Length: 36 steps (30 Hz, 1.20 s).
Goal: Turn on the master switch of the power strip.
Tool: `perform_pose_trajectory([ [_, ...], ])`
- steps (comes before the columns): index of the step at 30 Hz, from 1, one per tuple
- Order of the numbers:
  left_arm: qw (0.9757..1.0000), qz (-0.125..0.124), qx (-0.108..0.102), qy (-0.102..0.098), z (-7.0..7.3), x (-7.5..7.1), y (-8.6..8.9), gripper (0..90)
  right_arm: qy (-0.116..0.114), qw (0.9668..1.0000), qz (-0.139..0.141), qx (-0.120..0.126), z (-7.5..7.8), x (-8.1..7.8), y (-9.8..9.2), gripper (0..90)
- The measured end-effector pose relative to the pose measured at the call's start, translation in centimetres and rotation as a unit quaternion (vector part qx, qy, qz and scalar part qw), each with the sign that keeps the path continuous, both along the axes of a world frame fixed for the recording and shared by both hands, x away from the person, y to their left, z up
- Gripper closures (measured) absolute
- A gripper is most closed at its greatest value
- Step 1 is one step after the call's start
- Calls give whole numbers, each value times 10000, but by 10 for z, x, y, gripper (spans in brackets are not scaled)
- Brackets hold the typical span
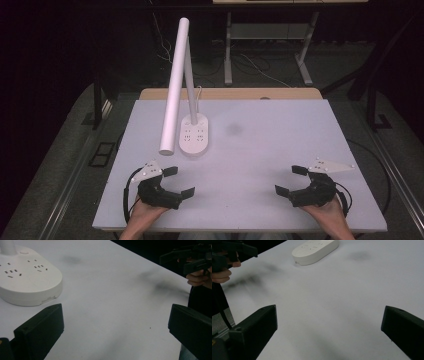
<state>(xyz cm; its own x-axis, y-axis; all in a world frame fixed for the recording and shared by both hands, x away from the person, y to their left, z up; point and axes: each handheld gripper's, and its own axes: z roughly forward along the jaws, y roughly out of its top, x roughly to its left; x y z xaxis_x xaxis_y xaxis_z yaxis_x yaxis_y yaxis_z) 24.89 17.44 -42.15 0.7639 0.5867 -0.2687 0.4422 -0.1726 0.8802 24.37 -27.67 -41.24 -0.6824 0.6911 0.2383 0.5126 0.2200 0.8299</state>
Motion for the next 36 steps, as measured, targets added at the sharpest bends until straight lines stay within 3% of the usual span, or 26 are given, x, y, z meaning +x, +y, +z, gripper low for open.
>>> perform_pose_trajectory([
  [20,9999,-73,69,95,-1,1,-1,0,110,9999,3,-32,-2,1,-4,0],
  [36,9990,-214,278,272,5,10,3,0,262,9995,31,-144,-6,2,-3,0],
])
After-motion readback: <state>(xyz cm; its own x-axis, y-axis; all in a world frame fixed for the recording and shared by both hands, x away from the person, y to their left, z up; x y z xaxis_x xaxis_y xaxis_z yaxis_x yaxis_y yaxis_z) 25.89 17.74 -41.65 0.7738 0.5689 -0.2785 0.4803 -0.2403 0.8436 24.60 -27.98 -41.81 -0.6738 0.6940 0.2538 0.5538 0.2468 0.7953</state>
